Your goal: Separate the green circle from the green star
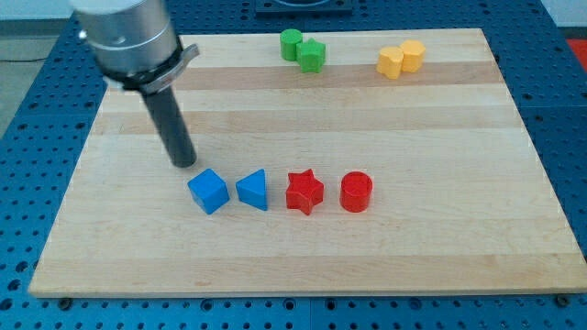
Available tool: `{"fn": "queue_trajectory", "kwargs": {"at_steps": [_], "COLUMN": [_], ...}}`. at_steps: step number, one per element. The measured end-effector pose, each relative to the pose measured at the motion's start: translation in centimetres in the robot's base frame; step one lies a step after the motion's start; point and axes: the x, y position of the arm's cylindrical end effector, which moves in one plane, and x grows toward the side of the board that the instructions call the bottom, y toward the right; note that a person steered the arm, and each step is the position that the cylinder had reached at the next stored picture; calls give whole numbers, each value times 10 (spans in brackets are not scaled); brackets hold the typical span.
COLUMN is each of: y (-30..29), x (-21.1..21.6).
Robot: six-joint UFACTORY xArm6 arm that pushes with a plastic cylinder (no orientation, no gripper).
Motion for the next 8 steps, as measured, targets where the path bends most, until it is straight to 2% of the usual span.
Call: {"fn": "queue_trajectory", "kwargs": {"at_steps": [1, 3, 5, 7, 8], "y": [59, 183, 242, 231, 189], "x": [-29, -114, -184, -226, -234]}}
